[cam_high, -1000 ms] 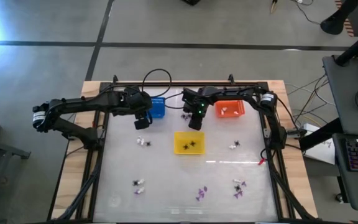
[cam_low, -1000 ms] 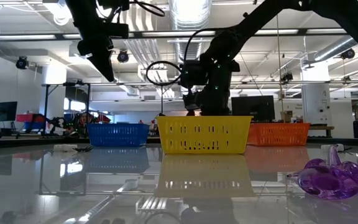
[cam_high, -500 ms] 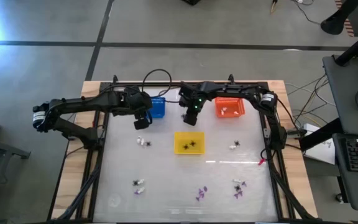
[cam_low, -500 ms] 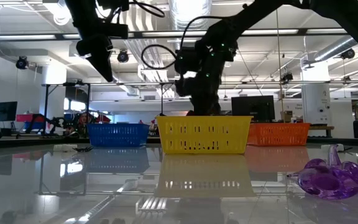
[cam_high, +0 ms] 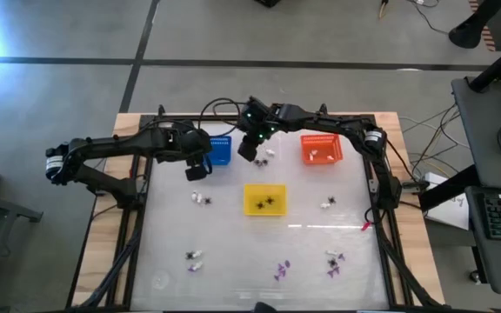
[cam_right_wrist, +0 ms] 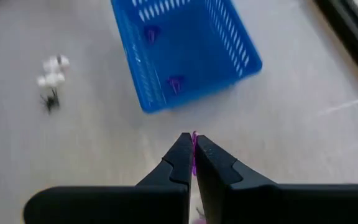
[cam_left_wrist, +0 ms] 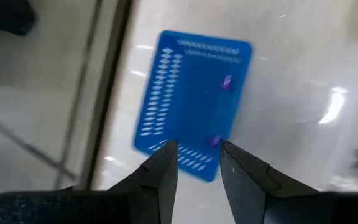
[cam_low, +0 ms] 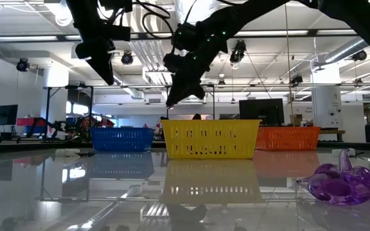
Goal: Sort Halloween decoration
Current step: Put the purple witch hat toy into the blue bin
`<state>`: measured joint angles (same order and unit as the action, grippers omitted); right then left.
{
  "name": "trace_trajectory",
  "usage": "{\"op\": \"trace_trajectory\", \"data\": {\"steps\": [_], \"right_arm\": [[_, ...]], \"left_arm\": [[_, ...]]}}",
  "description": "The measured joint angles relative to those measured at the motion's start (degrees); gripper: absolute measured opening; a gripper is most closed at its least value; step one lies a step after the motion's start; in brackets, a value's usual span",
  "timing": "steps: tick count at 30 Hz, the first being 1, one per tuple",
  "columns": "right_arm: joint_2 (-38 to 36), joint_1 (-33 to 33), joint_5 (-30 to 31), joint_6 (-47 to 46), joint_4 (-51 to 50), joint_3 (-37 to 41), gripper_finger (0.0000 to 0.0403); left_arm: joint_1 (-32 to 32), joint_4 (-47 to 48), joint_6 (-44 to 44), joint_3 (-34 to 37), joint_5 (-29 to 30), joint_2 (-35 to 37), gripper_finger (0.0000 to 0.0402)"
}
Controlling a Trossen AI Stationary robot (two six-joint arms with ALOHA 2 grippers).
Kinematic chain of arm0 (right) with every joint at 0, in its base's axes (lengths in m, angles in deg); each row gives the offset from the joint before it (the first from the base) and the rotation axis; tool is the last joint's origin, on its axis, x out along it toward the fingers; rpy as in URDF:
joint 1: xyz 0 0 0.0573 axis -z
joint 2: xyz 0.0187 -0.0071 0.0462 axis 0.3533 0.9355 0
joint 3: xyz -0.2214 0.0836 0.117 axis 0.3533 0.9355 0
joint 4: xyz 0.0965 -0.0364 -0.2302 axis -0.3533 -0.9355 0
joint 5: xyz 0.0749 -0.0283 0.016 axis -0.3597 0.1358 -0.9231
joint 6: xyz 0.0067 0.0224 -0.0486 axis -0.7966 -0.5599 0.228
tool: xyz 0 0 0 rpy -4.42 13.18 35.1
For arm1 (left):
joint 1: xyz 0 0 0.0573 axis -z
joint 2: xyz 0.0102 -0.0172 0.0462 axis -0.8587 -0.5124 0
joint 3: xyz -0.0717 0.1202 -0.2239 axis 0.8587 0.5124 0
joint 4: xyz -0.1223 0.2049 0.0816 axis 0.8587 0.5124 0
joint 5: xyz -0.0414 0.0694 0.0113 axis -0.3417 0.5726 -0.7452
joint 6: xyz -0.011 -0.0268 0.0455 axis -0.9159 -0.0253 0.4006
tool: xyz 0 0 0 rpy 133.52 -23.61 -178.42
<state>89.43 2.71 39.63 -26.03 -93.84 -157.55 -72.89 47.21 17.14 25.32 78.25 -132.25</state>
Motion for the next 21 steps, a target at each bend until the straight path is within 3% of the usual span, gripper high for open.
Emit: {"op": "trace_trajectory", "data": {"steps": [6,21], "right_arm": [[0.00,0.00,0.00,-1.32,2.93,-0.08,0.0008],[0.42,0.00,-0.01,-5.43,13.19,0.38,0.0008]], "left_arm": [[-0.07,5.22,-1.96,0.00,7.78,2.10,0.0102],[-0.07,5.94,-7.42,0.00,8.35,10.61,0.0102]]}}
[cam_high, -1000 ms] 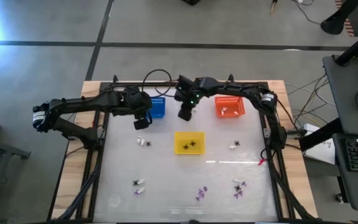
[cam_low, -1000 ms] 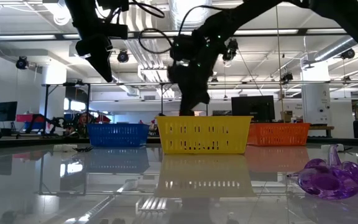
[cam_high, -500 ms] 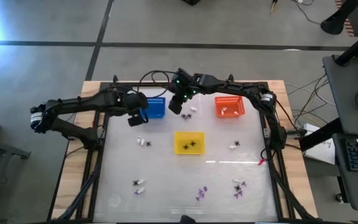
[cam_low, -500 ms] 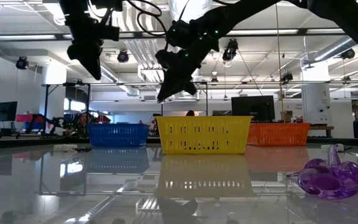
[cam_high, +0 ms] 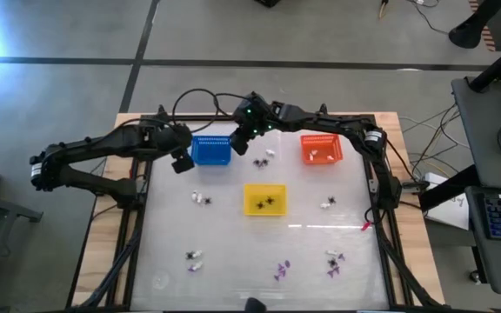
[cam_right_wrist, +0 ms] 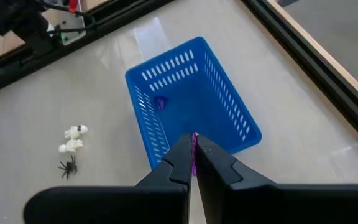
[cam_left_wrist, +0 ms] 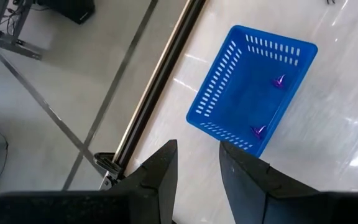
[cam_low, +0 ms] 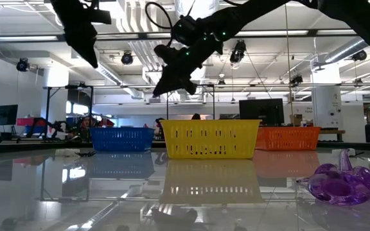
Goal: Sort Halloween decoration
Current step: Put the purple witch hat toy into the blue bin
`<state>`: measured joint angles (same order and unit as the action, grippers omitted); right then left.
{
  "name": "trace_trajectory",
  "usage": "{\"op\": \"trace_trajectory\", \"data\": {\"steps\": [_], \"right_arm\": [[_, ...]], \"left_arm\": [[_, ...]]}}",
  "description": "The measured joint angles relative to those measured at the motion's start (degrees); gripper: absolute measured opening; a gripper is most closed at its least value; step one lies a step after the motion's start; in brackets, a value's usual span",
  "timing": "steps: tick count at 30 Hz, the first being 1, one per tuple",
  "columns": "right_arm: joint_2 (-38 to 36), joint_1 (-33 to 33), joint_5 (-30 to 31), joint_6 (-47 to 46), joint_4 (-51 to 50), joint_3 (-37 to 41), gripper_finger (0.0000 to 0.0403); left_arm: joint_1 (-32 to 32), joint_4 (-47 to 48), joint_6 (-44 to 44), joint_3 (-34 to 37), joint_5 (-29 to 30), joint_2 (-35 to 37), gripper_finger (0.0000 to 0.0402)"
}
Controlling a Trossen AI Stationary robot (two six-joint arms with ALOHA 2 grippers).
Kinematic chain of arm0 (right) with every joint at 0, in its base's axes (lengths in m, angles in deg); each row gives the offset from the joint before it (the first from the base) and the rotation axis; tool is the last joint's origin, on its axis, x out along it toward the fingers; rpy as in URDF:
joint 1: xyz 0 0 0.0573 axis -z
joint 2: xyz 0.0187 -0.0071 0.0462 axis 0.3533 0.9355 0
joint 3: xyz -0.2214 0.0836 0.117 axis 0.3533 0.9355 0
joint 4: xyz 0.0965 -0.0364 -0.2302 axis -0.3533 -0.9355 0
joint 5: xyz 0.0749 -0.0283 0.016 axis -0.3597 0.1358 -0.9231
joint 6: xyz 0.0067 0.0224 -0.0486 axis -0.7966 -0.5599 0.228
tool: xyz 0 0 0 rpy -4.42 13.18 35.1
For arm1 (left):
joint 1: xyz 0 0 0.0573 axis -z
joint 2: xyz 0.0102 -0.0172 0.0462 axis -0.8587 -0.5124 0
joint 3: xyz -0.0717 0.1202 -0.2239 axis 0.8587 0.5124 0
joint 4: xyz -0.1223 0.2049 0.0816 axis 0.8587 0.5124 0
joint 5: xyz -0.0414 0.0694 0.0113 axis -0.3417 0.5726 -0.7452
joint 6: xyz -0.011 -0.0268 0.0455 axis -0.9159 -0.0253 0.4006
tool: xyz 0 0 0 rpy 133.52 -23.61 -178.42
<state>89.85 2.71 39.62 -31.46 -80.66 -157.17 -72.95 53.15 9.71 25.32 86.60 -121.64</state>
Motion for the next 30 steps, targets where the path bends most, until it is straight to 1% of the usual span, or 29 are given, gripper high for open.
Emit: {"op": "trace_trajectory", "data": {"steps": [5,10,15,23,27,30], "right_arm": [[3.71,0.02,-1.45,-2.35,3.19,-0.01,0.0008],[6.81,-0.11,-1.53,-3.12,4.88,0.13,0.0008],[7.85,-0.11,-3.95,-3.50,6.39,0.09,0.0008],[7.93,-0.13,-4.14,-2.88,6.74,0.07,0.0009],[7.91,-0.15,-4.21,-2.86,8.50,0.07,0.0009],[7.91,-0.22,-4.22,-1.54,8.77,0.07,0.0016]], "left_arm": [[0.00,-0.09,-1.25,0.00,-0.02,-0.07,0.0102],[0.09,0.03,-1.34,0.00,-0.17,-0.17,0.0102],[0.07,0.04,-1.31,0.00,-0.15,-0.12,0.0102],[0.07,0.02,-0.88,0.00,-0.09,-0.22,0.0102],[0.07,-0.07,-0.88,0.00,-0.09,-0.23,0.0102],[0.07,-0.22,-1.05,0.00,-0.09,-0.23,0.0104]]}}
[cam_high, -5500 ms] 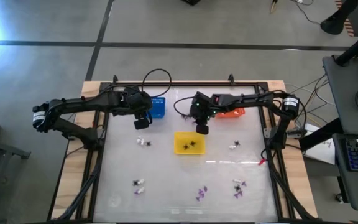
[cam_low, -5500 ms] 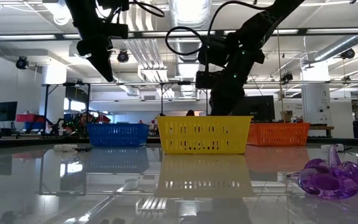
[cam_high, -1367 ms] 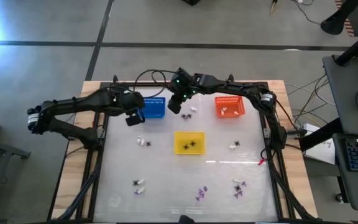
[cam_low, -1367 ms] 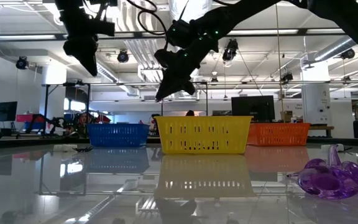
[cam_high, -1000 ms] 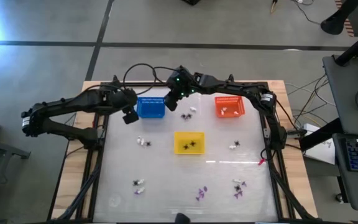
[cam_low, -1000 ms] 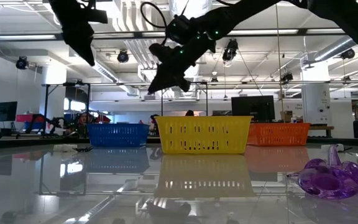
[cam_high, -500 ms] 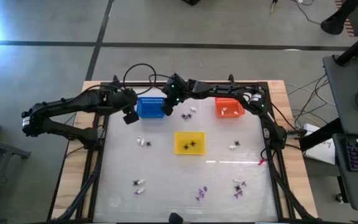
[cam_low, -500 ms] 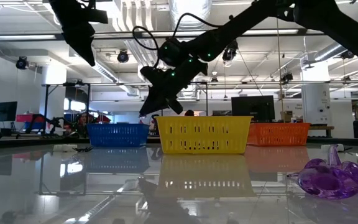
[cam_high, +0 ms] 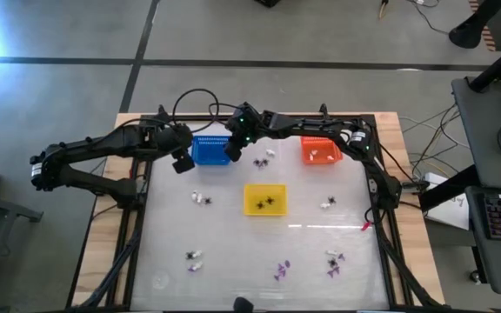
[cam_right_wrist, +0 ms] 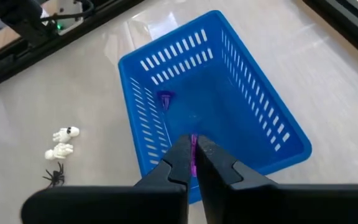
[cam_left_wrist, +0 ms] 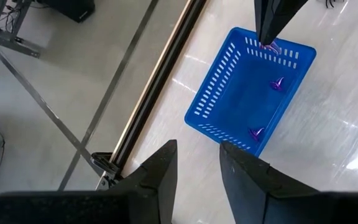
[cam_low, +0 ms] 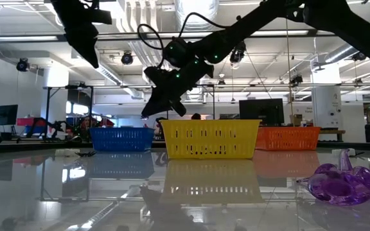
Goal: Sort Halloween decoration
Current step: Put the purple witch hat toy into the blue bin, then put the black spider toy into the yellow bin
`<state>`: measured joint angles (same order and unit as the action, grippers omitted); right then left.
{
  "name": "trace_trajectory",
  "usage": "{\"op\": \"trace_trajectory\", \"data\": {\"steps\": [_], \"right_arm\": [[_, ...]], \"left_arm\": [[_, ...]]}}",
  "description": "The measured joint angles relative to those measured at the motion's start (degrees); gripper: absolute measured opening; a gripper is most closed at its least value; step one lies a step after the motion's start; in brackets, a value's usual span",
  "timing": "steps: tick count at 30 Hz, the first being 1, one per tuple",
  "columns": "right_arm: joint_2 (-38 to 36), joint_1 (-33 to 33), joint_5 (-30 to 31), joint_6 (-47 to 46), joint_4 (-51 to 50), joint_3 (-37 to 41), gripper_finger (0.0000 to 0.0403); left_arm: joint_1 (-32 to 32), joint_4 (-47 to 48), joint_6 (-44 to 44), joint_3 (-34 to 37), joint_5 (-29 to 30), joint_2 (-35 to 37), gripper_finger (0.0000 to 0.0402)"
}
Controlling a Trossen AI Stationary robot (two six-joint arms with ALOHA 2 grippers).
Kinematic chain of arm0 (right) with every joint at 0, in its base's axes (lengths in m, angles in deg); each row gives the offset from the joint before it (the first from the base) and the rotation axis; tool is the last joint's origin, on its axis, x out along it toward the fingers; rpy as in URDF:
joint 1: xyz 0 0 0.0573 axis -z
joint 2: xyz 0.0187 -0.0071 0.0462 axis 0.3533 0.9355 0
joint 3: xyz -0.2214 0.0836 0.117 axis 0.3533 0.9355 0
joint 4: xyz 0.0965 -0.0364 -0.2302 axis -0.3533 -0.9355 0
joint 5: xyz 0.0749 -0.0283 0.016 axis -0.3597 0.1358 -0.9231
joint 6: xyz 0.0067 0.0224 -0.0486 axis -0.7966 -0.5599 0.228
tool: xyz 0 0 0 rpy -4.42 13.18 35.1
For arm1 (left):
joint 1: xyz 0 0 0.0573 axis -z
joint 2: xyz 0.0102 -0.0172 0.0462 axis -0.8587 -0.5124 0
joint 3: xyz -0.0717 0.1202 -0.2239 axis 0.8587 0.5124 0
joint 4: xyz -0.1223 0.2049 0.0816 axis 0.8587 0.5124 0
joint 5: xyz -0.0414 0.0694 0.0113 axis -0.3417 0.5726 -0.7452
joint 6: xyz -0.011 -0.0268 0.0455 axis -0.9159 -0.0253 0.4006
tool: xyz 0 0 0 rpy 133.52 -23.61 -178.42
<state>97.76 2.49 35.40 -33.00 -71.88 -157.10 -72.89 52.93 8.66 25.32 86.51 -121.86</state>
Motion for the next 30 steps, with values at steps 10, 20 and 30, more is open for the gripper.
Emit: {"op": "trace_trajectory", "data": {"steps": [10,20,30], "right_arm": [[-0.14,-0.17,0.13,0.88,0.49,0.00,0.0080],[-7.54,-0.15,0.23,7.44,-8.74,-0.04,0.0086],[-16.44,-0.26,7.51,11.22,-24.82,-0.04,0.0084]], "left_arm": [[0.00,0.00,1.09,0.00,0.09,0.00,0.0127],[-0.04,0.05,-1.75,0.00,-3.80,0.00,0.0128],[0.00,0.22,-2.62,0.00,-12.32,0.00,0.0128]]}}
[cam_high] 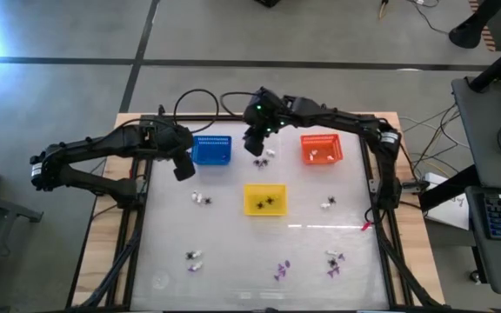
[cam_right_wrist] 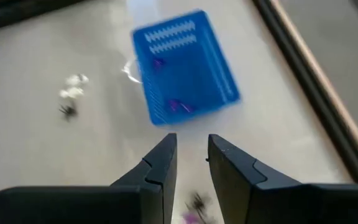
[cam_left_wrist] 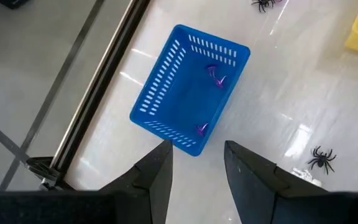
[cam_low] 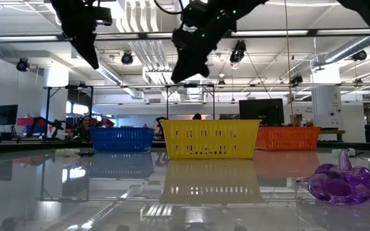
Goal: Sort Halloween decoration
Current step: Put the black spider toy into the yellow bin
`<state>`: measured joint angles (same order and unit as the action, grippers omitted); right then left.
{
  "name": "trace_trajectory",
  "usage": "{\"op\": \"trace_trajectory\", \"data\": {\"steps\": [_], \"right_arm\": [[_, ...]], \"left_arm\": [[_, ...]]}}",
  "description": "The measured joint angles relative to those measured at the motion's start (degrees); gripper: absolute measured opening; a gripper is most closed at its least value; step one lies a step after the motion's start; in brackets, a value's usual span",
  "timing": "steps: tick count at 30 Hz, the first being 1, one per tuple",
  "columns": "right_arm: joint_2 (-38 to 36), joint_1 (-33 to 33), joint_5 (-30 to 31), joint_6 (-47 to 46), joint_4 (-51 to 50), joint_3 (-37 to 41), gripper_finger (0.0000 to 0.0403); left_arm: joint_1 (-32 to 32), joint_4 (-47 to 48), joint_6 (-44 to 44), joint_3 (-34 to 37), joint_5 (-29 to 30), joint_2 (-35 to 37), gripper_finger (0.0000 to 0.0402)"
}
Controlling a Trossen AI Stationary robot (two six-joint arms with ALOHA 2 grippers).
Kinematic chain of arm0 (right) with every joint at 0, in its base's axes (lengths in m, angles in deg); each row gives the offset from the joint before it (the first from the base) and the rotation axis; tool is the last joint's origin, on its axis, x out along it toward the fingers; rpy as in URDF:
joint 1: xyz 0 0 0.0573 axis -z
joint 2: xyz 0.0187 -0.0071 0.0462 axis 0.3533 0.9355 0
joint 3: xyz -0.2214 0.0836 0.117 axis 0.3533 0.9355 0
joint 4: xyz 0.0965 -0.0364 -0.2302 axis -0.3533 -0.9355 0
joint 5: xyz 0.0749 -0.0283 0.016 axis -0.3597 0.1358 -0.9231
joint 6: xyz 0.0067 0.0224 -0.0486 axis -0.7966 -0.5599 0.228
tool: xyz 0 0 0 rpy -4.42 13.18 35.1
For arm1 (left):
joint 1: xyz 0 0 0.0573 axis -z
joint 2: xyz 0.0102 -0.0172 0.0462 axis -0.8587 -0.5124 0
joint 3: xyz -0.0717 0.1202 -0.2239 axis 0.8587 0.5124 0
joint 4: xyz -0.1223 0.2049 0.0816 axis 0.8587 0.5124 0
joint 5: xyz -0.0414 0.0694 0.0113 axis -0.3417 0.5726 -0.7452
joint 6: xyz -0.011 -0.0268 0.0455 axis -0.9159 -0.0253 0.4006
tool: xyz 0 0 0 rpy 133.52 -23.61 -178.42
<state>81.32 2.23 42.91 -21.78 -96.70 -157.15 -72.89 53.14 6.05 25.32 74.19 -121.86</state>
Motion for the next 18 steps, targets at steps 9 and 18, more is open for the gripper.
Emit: {"op": "trace_trajectory", "data": {"steps": [9,18], "right_arm": [[-5.38,-0.45,0.82,-6.31,-13.52,0.00,0.0088],[-8.11,-3.08,0.83,-13.60,-20.84,0.00,0.0091]], "left_arm": [[0.04,-0.53,3.27,2.47,-16.21,-0.02,0.0128],[0.85,-8.61,8.76,9.64,-26.16,-0.50,0.0128]]}}
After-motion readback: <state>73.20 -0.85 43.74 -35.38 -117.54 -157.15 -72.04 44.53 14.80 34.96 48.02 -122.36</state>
